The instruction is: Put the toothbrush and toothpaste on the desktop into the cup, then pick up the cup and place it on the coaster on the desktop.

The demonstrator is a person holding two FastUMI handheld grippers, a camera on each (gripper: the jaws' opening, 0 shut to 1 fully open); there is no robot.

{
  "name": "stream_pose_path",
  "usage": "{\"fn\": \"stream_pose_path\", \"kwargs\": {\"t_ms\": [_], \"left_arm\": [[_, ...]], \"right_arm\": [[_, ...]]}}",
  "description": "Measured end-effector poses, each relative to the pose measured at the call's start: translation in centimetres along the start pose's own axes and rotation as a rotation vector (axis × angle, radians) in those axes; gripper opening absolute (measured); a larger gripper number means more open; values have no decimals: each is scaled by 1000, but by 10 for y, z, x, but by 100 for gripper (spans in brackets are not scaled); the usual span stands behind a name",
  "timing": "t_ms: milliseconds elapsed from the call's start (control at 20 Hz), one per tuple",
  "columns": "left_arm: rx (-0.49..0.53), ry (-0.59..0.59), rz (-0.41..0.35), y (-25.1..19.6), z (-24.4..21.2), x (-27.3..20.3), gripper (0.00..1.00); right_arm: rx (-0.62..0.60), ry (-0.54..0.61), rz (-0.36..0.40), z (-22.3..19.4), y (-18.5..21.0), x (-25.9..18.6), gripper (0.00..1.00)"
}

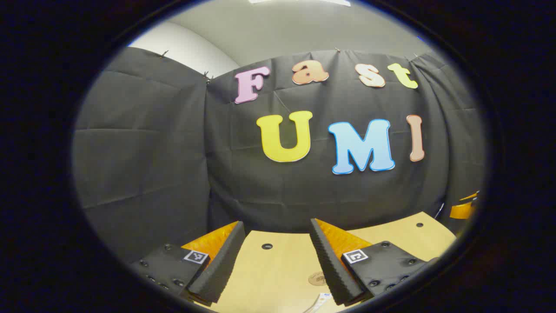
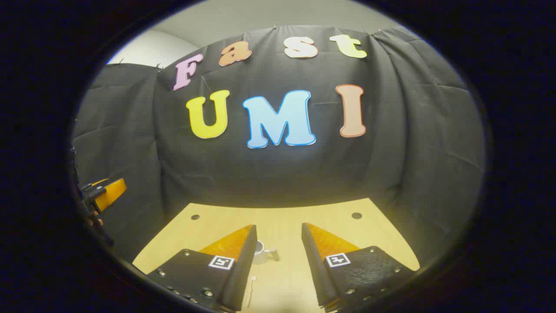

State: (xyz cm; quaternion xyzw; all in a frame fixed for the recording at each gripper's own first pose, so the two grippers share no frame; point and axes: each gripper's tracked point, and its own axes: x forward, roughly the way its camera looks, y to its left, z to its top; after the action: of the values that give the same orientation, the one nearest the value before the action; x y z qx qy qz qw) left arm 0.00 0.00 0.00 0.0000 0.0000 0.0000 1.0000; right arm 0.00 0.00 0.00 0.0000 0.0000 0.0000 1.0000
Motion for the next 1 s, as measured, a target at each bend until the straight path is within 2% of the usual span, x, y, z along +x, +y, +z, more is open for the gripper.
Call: {"fn": "stream_pose_path", "kwargs": {"t_ms": [100, 150, 200, 250, 300, 350, 400, 550, 600, 650, 700, 750, 850, 900, 1000], "left_arm": [[-29, 30, -11, -5, -6, -2, 96], [-52, 55, -26, -9, -14, -3, 96], [-69, 74, -14, -4, -22, -3, 100], [-81, 82, -9, -1, -24, -3, 96], [-84, 95, -8, 0, -27, -4, 100], [-81, 114, -16, 1, -32, -5, 100], [-79, 129, -23, 1, -36, -5, 100], [-75, 171, -54, -9, -45, 0, 100], [-70, 180, -67, -15, -46, 1, 94], [-68, 186, -81, -20, -46, 2, 93], [-72, 196, -94, -24, -48, 4, 93], [-83, 220, -118, -30, -56, 4, 100], [-120, 305, -185, -46, -82, 6, 96], [-184, 389, -233, -55, -109, 12, 97], [-218, 508, -257, -61, -147, 14, 100]], "right_arm": [[21, 22, 40, -7, 9, 6, 58], [33, 39, 53, -11, 16, 11, 62], [41, 60, 85, -17, 26, 14, 58], [30, 87, 104, -22, 32, 17, 62], [16, 105, 111, -28, 33, 20, 58], [6, 132, 121, -35, 37, 22, 61], [11, 159, 133, -42, 42, 23, 58], [-1, 211, 187, -57, 57, 22, 63], [-8, 227, 202, -61, 61, 22, 61], [-5, 242, 210, -65, 63, 23, 61], [8, 265, 204, -70, 63, 25, 63], [19, 305, 183, -79, 60, 27, 61], [40, 394, 162, -102, 59, 30, 60], [55, 432, 152, -110, 59, 34, 63], [47, 523, 116, -134, 57, 38, 60]]}}
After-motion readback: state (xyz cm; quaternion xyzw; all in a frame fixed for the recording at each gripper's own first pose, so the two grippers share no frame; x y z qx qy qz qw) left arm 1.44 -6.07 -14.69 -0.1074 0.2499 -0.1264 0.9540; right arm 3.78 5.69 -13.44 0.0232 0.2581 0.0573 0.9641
